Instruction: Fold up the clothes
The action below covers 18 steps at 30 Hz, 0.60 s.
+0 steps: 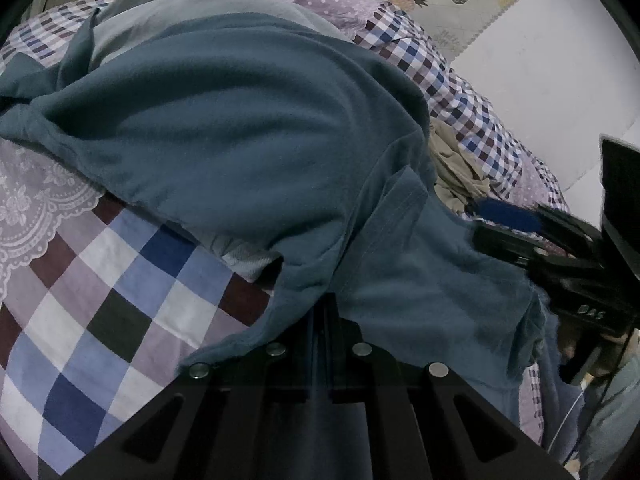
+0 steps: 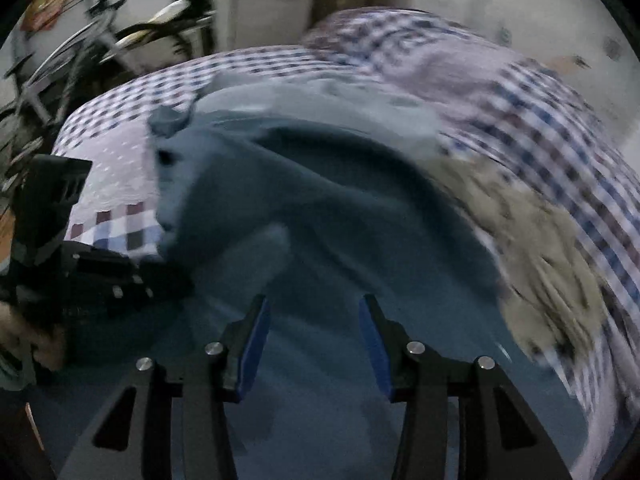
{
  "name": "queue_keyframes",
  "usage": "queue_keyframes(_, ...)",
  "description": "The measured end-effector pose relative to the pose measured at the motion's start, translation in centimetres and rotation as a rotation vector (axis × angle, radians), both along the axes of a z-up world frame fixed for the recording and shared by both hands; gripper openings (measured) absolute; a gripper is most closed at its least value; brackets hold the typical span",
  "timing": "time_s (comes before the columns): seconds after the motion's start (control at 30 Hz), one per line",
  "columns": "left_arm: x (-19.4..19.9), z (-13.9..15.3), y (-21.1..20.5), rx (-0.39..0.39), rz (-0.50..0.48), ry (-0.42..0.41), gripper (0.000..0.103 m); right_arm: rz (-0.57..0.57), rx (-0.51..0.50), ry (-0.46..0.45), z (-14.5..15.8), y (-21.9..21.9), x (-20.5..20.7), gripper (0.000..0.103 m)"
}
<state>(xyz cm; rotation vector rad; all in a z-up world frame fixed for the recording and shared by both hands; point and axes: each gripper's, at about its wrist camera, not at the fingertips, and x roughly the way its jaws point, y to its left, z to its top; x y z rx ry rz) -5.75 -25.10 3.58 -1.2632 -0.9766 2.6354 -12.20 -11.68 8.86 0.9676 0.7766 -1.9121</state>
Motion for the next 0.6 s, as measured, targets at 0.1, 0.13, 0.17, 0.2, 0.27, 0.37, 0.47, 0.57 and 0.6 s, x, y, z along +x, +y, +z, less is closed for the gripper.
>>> queue_keyframes(0.1, 0.0, 0.0, -0.1, 0.005, -0.002, -0.001, 0.003, 0.034, 0.048, 0.014, -1.6, -2.3, -0.5, 0.049)
queue_keyframes(0.13, -0.1, 0.0, 0.0, 0.005, -0.002, -0.001, 0.003, 0.038, 0.06, 0.01, -2.1, -2.8, -0.6, 0.048)
queue_keyframes(0.17, -0.1, 0.0, 0.0, 0.006, -0.002, -0.002, 0.003, 0.041, 0.067, -0.003, -2.6, -3.1, -0.8, 0.048)
queue_keyframes(0.2, -0.1, 0.0, 0.0, 0.007, -0.002, -0.002, 0.003, 0.047, 0.071, -0.014, -3.0, -3.4, -0.9, 0.042)
queue_keyframes(0.27, -0.1, 0.0, -0.1, 0.014, -0.001, 0.001, 0.003, 0.062, 0.08, 0.017, -3.1, -3.8, -0.5, 0.0)
queue_keyframes(0.37, 0.2, 0.9, -0.2, 0.02, 0.018, 0.039, 0.003, 0.08, 0.065, 0.083, -2.3, -4.1, 0.3, 0.001)
queue_keyframes(0.47, 1.2, 3.2, -0.4, 0.007, 0.046, 0.136, 0.003, 0.064, 0.011, 0.141, -0.4, -4.5, 1.0, 0.001)
queue_keyframes(0.57, 0.7, 2.9, -0.1, -0.004, 0.023, 0.105, 0.003, 0.028, 0.012, 0.149, -0.4, -5.3, 0.6, 0.002)
queue_keyframes(0.6, 0.4, 2.1, 0.0, -0.005, 0.022, 0.07, 0.003, 0.011, 0.04, 0.14, -1.2, -5.6, 0.2, 0.004)
